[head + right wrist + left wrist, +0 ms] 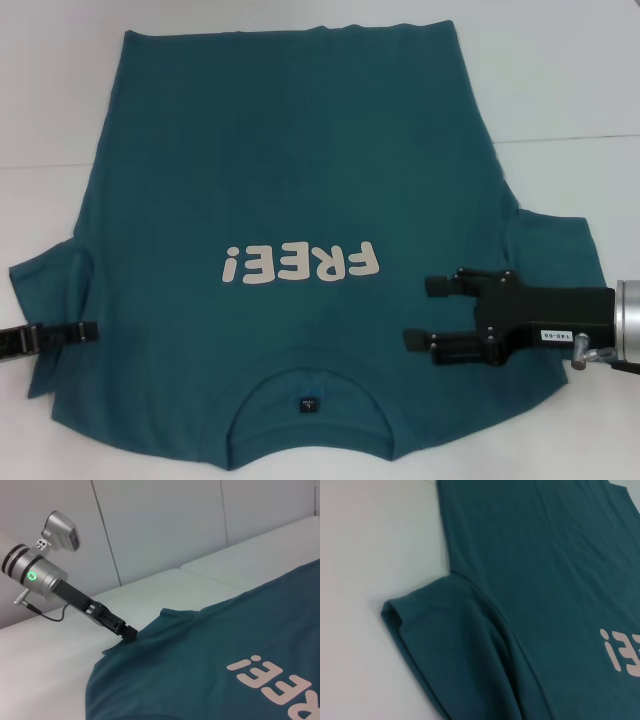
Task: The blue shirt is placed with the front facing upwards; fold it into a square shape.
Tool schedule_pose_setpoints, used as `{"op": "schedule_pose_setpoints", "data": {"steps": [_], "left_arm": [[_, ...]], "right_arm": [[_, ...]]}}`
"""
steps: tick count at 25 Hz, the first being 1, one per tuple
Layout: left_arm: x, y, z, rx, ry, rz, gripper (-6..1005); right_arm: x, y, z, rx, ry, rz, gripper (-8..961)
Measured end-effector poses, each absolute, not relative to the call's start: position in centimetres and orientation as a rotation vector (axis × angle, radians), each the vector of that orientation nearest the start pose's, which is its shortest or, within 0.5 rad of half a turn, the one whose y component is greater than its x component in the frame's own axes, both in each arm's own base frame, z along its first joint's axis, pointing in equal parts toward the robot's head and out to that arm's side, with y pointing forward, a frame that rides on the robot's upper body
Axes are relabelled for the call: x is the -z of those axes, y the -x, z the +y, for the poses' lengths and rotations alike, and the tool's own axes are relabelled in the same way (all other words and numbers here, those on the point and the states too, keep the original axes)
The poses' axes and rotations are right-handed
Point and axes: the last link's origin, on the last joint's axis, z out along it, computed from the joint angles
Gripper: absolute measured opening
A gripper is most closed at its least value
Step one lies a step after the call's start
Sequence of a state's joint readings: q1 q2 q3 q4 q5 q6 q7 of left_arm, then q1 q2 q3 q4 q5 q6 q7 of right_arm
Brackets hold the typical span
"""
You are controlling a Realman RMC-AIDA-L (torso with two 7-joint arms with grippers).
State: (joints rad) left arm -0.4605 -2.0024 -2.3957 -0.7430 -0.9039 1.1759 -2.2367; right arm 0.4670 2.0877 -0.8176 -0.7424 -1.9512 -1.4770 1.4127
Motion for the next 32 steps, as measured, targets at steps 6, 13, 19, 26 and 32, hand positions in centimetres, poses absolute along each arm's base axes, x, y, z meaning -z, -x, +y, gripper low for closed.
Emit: {"op": "schedule_pose_setpoints", "data": {"steps": [6,13,19,26,32], "left_arm": [[-4.5,35.2,34.8,0.319,2.028,-1.587,825],[-5.2,35.9,34.8,0.305,1.989,-1.571,818],[-4.9,36.4,35.0,0.210,1.990,-1.539,729],[-4.6,35.8,35.4,0.190,1.990,-1.498,426],[-4.6,35.3,35.6,0.189,1.998,-1.480,191]], "right_arm": [[0.3,-27.0,32.6,-0.601,2.710,0.621,915],[0.4,-27.0,32.4,-0.607,2.713,0.626,915],[0.4,-26.9,32.4,-0.610,2.715,0.628,915],[0.2,-26.7,32.5,-0.622,2.713,0.626,915],[0.1,-26.7,32.4,-0.647,2.702,0.634,915]]}}
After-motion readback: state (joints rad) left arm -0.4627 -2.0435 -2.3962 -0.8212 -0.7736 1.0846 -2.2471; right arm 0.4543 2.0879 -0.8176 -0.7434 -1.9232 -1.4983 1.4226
